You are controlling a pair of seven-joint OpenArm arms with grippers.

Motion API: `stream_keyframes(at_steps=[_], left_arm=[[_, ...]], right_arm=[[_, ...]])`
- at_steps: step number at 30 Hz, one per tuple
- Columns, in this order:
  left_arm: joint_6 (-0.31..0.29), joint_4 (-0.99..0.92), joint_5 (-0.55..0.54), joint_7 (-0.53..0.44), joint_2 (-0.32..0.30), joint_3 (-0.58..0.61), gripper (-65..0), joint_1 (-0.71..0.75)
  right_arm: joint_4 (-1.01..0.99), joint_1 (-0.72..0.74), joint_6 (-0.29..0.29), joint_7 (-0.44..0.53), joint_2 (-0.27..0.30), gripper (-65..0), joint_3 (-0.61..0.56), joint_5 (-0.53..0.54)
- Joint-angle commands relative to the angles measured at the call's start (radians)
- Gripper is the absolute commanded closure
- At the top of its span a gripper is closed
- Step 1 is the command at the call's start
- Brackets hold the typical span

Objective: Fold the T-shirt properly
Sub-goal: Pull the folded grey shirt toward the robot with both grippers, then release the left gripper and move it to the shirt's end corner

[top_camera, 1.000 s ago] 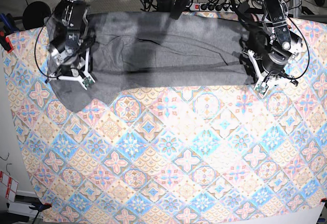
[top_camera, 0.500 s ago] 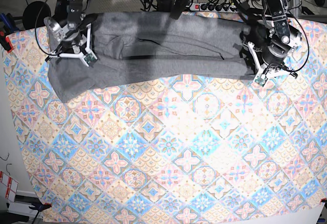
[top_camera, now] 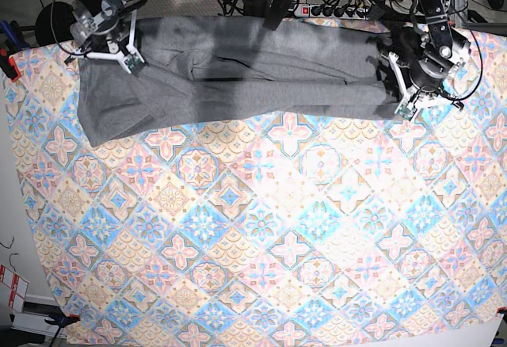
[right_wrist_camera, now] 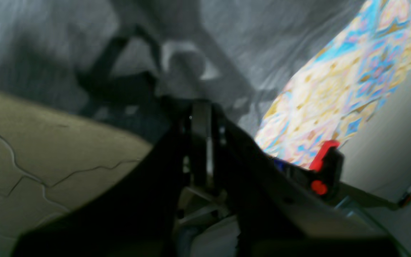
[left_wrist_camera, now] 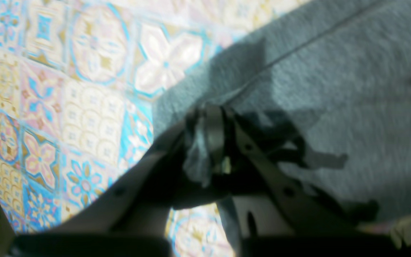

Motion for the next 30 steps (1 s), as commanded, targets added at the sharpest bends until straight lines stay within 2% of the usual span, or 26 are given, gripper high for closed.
stream_keyframes(at_steps=[1,8,13,16,19,24,27,30], left_arm=[[0.009,0.015,-0.003,-0.004,-0.019,-0.013,0.0,-0.001],[0.009,0.004,0.005,-0.004,-0.026,-0.051,0.0,0.011],[0.009,-0.102,0.114,-0.002,-0.016,-0.047,0.0,-0.029],[0.009,-0.149,0.188,-0.002,0.010,-0.051,-0.8,-0.056],[0.009,-0.146,0.257,-0.002,0.037,-0.051,-12.3,-0.058],[0.009,-0.123,0.263,-0.002,0.047,-0.053,-30.6,-0.055],[0.009,-0.091,0.263,-0.002,0.048,-0.048,-34.5,-0.049],[0.009,-0.072,0.263,-0.001,0.048,-0.051,-35.1,-0.049]], right_arm=[[0.019,-0.008,-0.005,0.002,-0.004,-1.9,0.005,-0.002],[0.019,-0.039,-0.005,0.009,-0.037,-1.9,0.005,-0.002],[0.019,-0.010,-0.005,0.002,-0.070,-2.3,0.006,-0.009],[0.017,-0.007,-0.005,0.002,-0.078,-2.3,0.016,-0.025],[0.016,-0.007,-0.005,0.002,-0.081,-3.8,0.009,-0.067],[0.017,-0.005,-0.005,0.002,-0.089,-11.8,0.009,-0.072],[0.017,0.001,-0.005,0.002,-0.089,-14.1,0.009,-0.072],[0.014,0.030,-0.005,0.002,-0.089,-14.3,0.011,-0.072]])
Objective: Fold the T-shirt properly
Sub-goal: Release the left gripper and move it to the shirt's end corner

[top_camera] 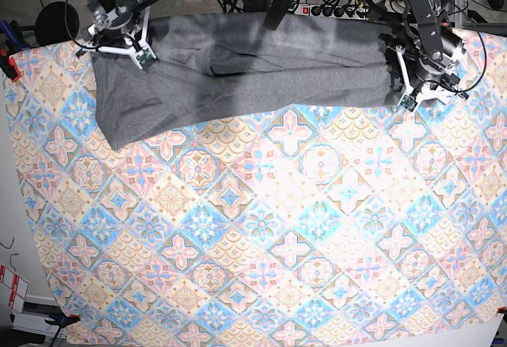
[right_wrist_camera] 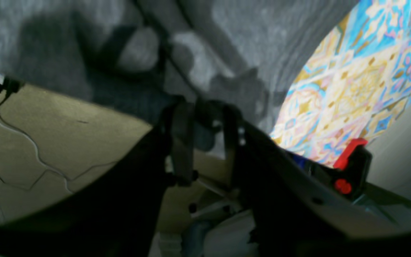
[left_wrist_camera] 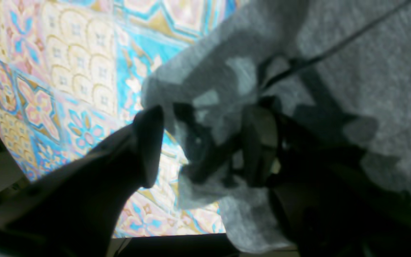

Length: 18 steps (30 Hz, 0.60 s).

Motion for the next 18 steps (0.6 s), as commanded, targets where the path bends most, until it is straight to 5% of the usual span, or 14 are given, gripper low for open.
stream_keyframes(at_steps=[1,13,18], left_arm=[[0.007,0.041,-0.003,-0.008,-0.007,-0.005,-34.8,0.000],[0.007,0.278,-0.206,-0.008,0.053,-0.014,-34.6,0.117],[0.007,0.261,-0.241,-0.008,0.085,-0.137,-30.7,0.054]], right_arm=[[0.014,0.011,-0.008,0.006,0.004,-14.3,0.004,-0.003],[0.012,0.026,-0.008,0.006,0.004,-14.3,0.002,-0.003],[0.011,0.026,-0.008,0.006,0.004,-14.3,0.008,-0.003]])
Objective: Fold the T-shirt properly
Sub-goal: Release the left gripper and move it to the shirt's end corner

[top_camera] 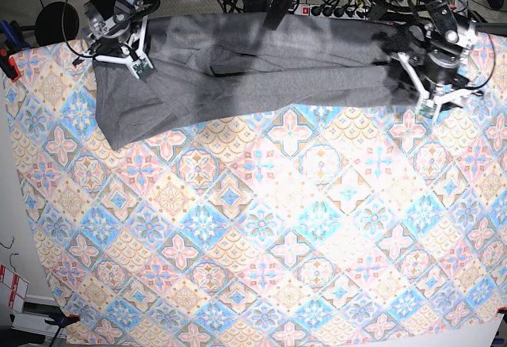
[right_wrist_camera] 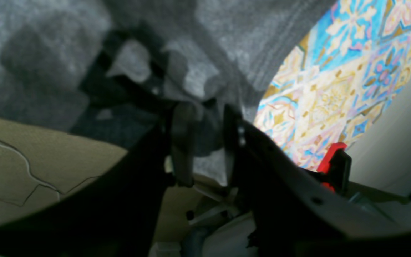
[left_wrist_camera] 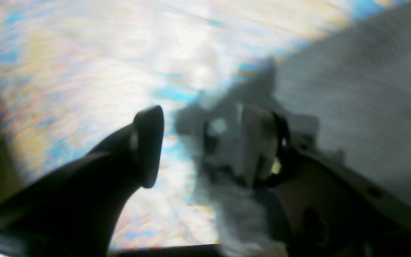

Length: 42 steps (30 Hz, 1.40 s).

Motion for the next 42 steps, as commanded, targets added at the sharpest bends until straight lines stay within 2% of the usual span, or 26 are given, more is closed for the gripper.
stream_keyframes(at_steps=[1,4,5,9,17,21,26,30,36,40,42], left_arm=[[0.004,0.013,-0.004,-0.010,0.013,-0.035,-26.4,-0.016],[0.004,0.001,0.009,-0.010,0.050,-0.096,-3.7,-0.083],[0.004,-0.010,0.023,-0.010,0.054,-0.098,0.0,-0.092],[0.004,-0.087,0.100,-0.011,0.080,-0.095,0.0,-0.105],[0.004,-0.228,0.108,-0.016,0.080,-0.102,0.0,-0.097],[0.004,-0.239,0.106,-0.016,0.083,-0.150,0.0,-0.097],[0.004,-0.202,0.131,-0.014,0.085,-0.148,0.0,-0.051],[0.004,-0.120,0.095,-0.014,0.087,-0.116,0.0,0.030],[0.004,-0.011,-0.107,-0.011,0.087,-0.124,0.0,0.073],[0.004,0.024,-0.153,-0.008,0.111,-0.187,0.0,0.040],[0.004,0.025,-0.135,0.012,0.137,-0.257,-3.9,-0.002]], right_arm=[[0.012,-0.002,-0.006,0.005,0.003,-14.3,0.003,-0.003],[0.012,-0.002,-0.006,0.005,0.003,-14.3,-0.002,-0.003],[0.012,-0.002,-0.006,0.005,0.003,-14.3,-0.002,-0.003],[0.012,-0.002,-0.006,0.005,0.003,-14.3,-0.004,-0.003],[0.012,-0.002,-0.006,0.005,0.003,-14.3,0.003,-0.003],[0.012,-0.004,-0.006,0.005,0.003,-14.3,0.003,-0.003],[0.012,-0.004,-0.006,0.005,0.003,-14.3,0.004,-0.003],[0.012,-0.004,-0.006,0.005,0.003,-14.3,0.004,-0.003],[0.012,-0.004,-0.006,0.005,0.003,-14.3,-0.004,0.002],[0.012,-0.004,-0.006,0.005,0.003,-14.4,-0.004,0.003],[0.010,-0.004,-0.006,0.005,0.003,-14.5,-0.004,0.003]])
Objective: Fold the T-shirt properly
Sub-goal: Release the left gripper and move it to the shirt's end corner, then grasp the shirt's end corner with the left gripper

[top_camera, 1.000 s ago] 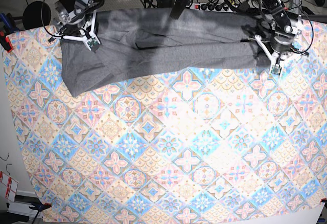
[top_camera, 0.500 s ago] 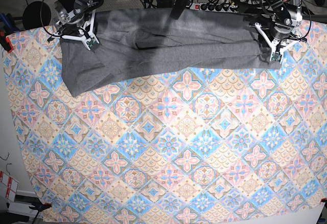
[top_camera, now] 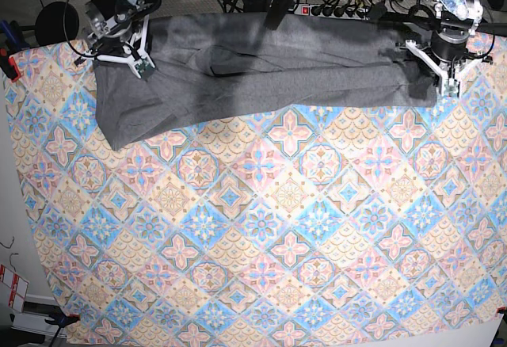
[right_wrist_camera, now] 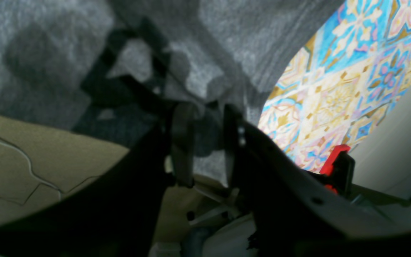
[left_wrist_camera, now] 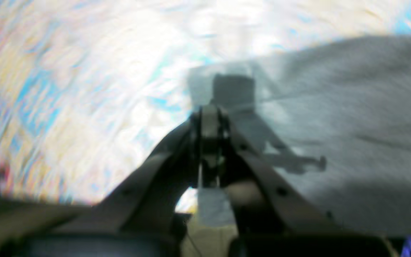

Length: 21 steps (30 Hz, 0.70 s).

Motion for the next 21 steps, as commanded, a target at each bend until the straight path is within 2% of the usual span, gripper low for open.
stream_keyframes(at_steps=[1,5,8,13,18,21], left_arm=[[0.005,0.018,0.008,0.019,-0.002,-0.034,-7.9,-0.022],[0.005,0.016,0.053,0.166,-0.007,-0.084,-28.4,-0.081],[0.005,0.012,0.016,0.245,-0.056,-0.092,-38.8,-0.079],[0.005,-0.096,-0.094,0.335,-0.179,-0.015,-42.1,-0.061],[0.005,-0.294,-0.306,0.346,-0.320,0.067,-42.7,-0.053],[0.005,-0.340,-0.430,0.364,-0.369,0.120,-42.5,-0.036]], right_arm=[[0.015,-0.002,-0.006,0.005,0.004,-14.6,0.002,0.003],[-0.016,-0.002,-0.006,0.008,0.004,-14.6,0.002,-0.002],[-0.031,-0.002,-0.006,0.011,0.004,-14.6,0.002,-0.004],[-0.039,-0.002,-0.006,0.011,0.004,-14.6,0.002,-0.004],[-0.039,-0.002,-0.006,0.011,0.004,-14.6,0.002,-0.004],[-0.039,-0.002,-0.006,0.011,0.004,-14.6,0.002,-0.004]])
